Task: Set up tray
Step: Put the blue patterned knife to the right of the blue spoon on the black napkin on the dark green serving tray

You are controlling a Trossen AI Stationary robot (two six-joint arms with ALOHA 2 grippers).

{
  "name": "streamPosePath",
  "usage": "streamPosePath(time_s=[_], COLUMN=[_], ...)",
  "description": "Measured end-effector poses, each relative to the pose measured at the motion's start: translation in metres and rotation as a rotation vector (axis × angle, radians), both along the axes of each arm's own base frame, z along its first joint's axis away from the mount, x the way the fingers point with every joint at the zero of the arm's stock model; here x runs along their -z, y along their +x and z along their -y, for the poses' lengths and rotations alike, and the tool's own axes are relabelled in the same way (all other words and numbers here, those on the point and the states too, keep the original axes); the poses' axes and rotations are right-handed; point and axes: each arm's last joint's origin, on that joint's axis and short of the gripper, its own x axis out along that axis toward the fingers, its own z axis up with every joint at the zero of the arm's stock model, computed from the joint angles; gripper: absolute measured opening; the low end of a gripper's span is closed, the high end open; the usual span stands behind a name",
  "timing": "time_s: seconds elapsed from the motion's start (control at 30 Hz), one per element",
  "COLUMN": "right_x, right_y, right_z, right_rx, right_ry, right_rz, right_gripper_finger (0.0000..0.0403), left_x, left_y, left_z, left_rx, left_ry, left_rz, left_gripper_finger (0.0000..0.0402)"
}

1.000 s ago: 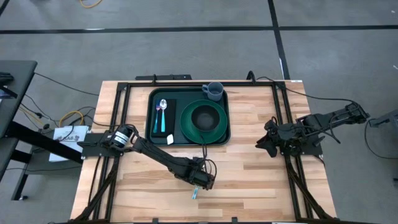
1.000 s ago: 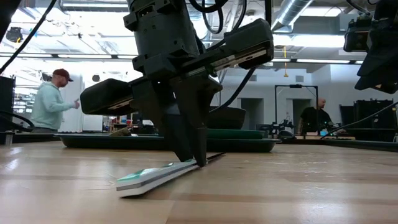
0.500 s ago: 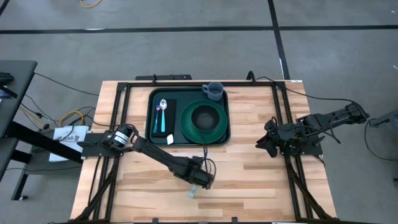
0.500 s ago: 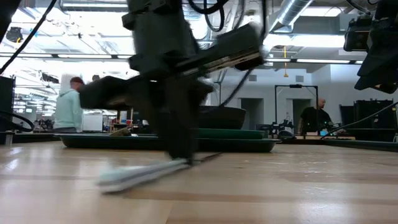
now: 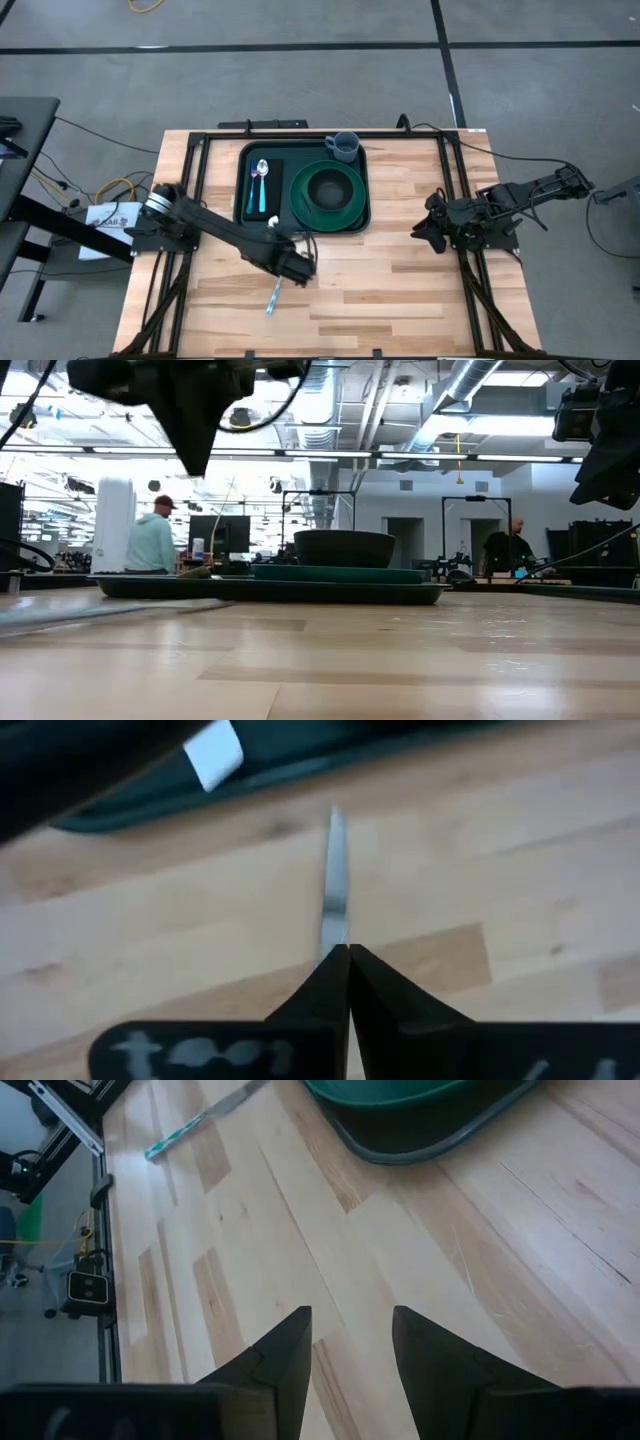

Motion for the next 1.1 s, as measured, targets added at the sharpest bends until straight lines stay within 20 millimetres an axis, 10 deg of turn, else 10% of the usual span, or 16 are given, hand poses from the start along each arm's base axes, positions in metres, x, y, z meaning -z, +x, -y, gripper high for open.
streamPosePath(time_s=[0.67,1.1], right_x=[0.0,0.0], right_y=[0.0,0.0], right_z=[0.0,0.0], right_rx=[0.0,0.0], right_ry=[0.0,0.0], right_rz=[0.0,0.001], right_gripper_finger=[0.0134,0.0134], left_x=[-0.01,0.028], left_y=[-0.01,-0.019], left_z=[-0.003,0.041], left_rx=[0.046,0.055], left_ry=[-0.105,-0.276], left_rz=[-0.008,0.076], left_gripper_finger=[0.0003,0.0133])
